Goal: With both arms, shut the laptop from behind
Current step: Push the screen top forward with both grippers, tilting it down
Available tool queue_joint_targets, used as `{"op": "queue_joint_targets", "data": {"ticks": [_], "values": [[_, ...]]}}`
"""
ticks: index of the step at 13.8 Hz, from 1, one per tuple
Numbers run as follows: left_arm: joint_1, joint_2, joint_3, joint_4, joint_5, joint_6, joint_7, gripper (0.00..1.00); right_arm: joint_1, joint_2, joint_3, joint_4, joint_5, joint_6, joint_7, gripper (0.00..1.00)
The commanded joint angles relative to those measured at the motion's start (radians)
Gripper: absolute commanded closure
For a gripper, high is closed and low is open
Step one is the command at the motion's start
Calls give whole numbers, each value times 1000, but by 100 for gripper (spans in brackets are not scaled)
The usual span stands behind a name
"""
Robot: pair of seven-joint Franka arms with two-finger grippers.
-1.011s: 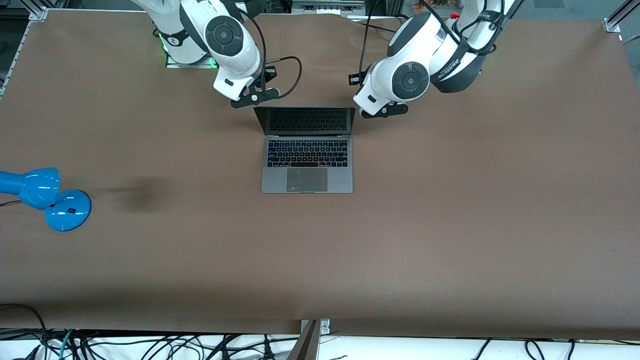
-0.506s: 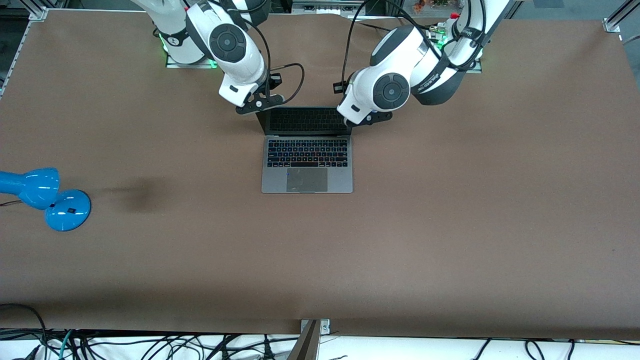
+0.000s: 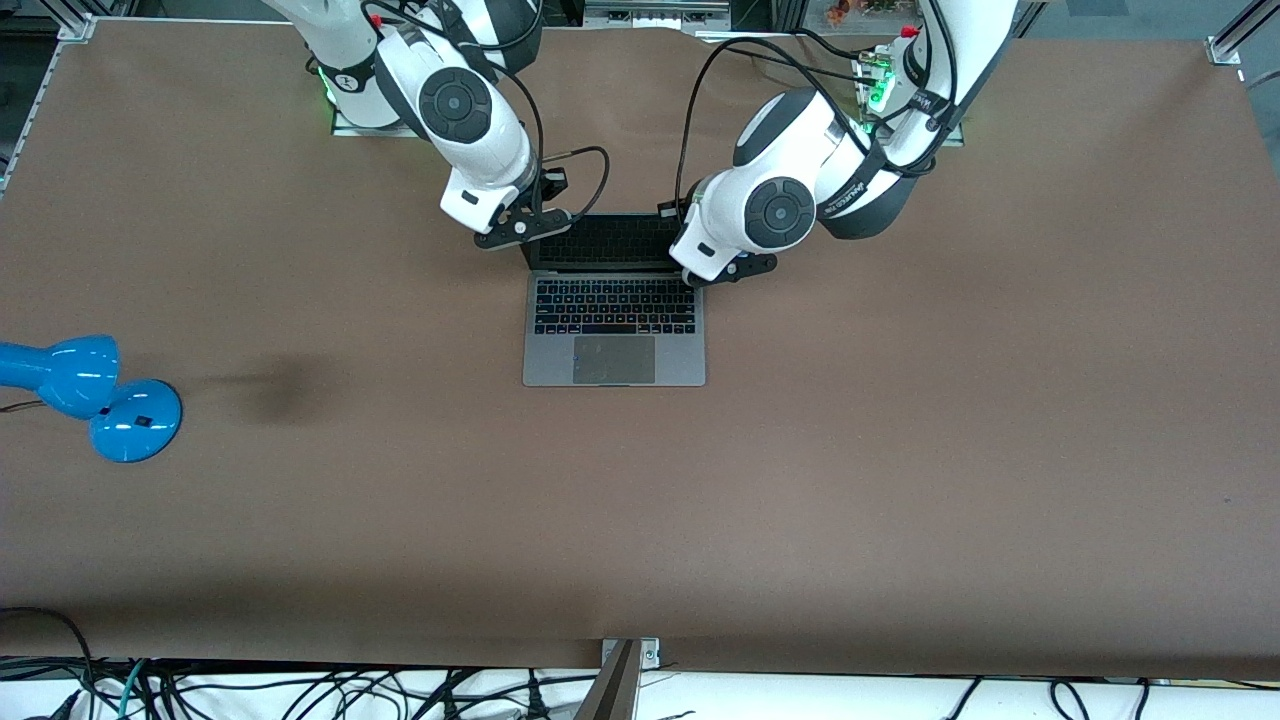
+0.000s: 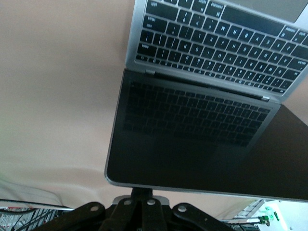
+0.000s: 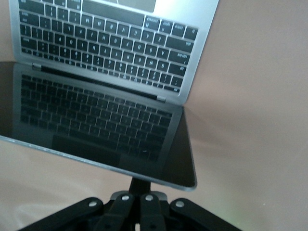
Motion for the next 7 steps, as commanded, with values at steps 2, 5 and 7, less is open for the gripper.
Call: {"op": "queue_joint_targets", "data": {"ticks": [2, 5, 7], "values": [[-10, 58, 9, 81, 54, -5, -21, 100, -18, 53, 2, 52, -36, 20, -1, 100], [-8, 86, 18, 112, 55, -5, -21, 100, -22, 86, -2, 67, -63, 51, -7, 100], [-8, 107, 25, 136, 55, -5, -20, 100, -26, 112, -4, 90, -79, 53, -6, 100]]}}
